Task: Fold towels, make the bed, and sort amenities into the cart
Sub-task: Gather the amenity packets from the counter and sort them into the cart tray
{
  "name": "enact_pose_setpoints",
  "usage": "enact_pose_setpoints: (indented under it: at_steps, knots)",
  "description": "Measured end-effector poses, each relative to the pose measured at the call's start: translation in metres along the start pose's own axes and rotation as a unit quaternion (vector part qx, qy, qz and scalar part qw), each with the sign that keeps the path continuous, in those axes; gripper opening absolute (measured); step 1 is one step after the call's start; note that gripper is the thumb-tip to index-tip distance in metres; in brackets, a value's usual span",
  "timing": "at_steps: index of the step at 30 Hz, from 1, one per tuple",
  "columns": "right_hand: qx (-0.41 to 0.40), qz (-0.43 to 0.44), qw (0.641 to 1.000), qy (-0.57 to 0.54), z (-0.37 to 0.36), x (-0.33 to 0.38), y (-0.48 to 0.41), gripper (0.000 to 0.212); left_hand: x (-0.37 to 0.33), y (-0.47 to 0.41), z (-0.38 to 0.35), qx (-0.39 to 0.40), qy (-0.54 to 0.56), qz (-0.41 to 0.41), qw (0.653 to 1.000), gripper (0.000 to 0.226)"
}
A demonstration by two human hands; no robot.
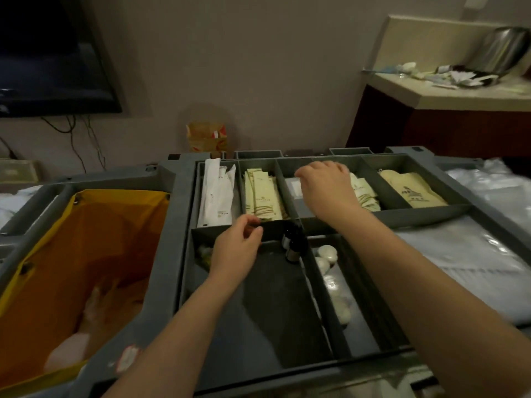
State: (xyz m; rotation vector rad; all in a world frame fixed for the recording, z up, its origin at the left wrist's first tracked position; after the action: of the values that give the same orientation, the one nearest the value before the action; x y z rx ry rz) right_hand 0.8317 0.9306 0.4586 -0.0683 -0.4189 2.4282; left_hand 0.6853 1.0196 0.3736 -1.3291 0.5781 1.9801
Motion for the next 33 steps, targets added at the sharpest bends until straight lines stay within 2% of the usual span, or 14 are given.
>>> enact_pose_setpoints:
  at_steps: [4, 7, 11, 15, 20, 23, 26, 30, 33]
  knots:
    - [-0.055, -0.041, 0.997, -0.02, 0.054, -0.057, 0.048, 0.03, -0.034, 0.02, -0.021, 0.0, -0.071, -0.069, 0.995, 0.014]
    - [-0.09, -0.08, 0.992, -0.018, 0.082, -0.109, 0.098, 0.027, -0.085, 0.047, -0.068, 0.026, -0.051, -0.135, 0.989, 0.017]
    - [-0.117, -0.137, 0.983, -0.04, 0.113, -0.192, 0.18, 0.026, -0.147, 0.098, -0.173, 0.097, -0.002, -0.198, 0.975, 0.023]
    - [-0.142, -0.223, 0.963, -0.052, 0.137, -0.291, 0.29, 0.026, -0.189, 0.166, -0.299, 0.18, 0.015, -0.215, 0.96, 0.025]
    - [-0.11, -0.381, 0.915, -0.077, 0.127, -0.4, 0.456, 0.026, -0.213, 0.247, -0.449, 0.299, -0.027, -0.236, 0.924, 0.016]
    - [-0.105, -0.485, 0.86, -0.12, 0.117, -0.441, 0.549, 0.028, -0.217, 0.285, -0.523, 0.373, -0.059, -0.232, 0.897, 0.011]
    - [-0.116, -0.56, 0.808, -0.143, 0.11, -0.477, 0.613, 0.029, -0.219, 0.304, -0.588, 0.413, -0.078, -0.226, 0.879, 0.01]
    - [-0.132, -0.605, 0.767, -0.169, 0.105, -0.527, 0.651, 0.028, -0.21, 0.306, -0.664, 0.445, -0.112, -0.205, 0.864, 0.012]
    - [-0.146, -0.595, 0.769, -0.184, 0.108, -0.583, 0.642, 0.027, -0.201, 0.288, -0.717, 0.454, -0.134, -0.182, 0.862, 0.015]
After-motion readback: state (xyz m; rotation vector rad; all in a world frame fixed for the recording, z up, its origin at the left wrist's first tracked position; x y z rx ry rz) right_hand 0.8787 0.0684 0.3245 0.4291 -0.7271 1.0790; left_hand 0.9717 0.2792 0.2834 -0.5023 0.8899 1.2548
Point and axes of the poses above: each hand's wrist, its own y-axis away from the middle knuckle, its own z-axis out of the back of the hand, x = y × z, the point moved 6 cm from there along -y, towards the middle knuckle, and after that the axes turned 2 degrees about z, right-handed, at the moved point
